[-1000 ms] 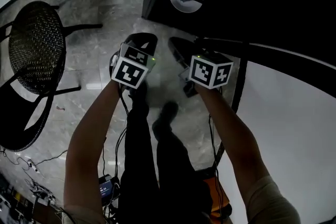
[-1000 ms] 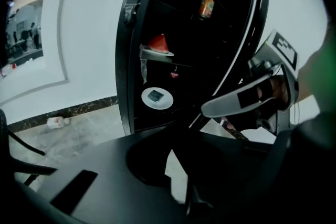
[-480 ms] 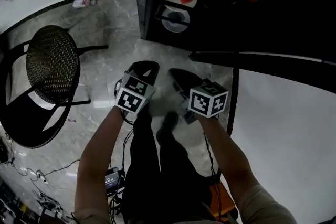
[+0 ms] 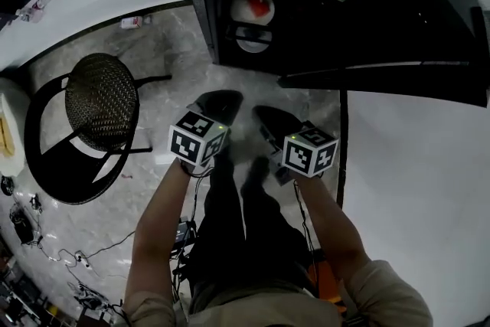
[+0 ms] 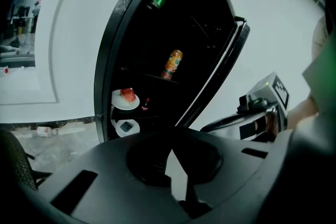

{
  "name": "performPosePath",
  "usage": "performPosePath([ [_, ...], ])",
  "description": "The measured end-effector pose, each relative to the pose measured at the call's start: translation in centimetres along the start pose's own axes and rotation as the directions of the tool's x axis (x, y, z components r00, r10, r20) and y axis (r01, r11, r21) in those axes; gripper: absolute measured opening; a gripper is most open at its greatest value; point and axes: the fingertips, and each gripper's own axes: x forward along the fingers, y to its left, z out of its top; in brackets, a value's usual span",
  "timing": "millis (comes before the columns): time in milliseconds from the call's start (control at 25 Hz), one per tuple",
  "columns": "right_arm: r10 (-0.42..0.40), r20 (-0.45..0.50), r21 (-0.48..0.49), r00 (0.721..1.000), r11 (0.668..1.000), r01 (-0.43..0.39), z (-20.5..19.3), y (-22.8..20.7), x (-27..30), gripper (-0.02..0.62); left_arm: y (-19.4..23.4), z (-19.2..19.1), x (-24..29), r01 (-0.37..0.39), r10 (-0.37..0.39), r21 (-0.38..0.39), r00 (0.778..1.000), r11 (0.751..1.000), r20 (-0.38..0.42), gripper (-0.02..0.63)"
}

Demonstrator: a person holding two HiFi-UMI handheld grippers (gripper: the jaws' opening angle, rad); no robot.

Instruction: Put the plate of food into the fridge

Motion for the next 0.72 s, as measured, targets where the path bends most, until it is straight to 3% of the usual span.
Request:
performPosePath([
  [200, -0.065, 0.010, -0.070, 0.998, 0.995, 0.066, 1.1, 1.0, -1.9, 0.031, -1.7, 2.9, -1.3, 0.001, -0.002, 0.021, 0.999, 1.000, 0.040, 0.011],
  [360, -0.117, 0.043, -0.091, 0.992, 0.989, 0.120, 2.5, 1.2, -3.3, 0.031, -2.5, 4.6, -2.6, -0.020, 0.021, -0.014, 0.996, 1.000, 0.083, 0.011],
  [600, -0.130, 0.109, -0.158, 0.986, 0.977, 0.146, 5.8, 3.7, -6.1, 0.031, -4.0, 7.4, -5.4, -0.073, 0.077, -0.031, 0.988, 0.997, 0.132, 0.011],
  [720, -0.099, 0.122, -0.154, 0.988, 0.981, 0.117, 7.3, 5.3, -7.6, 0.031, -5.0, 9.3, -6.7, -0.092, 0.095, -0.026, 0.982, 0.995, 0.163, 0.011],
])
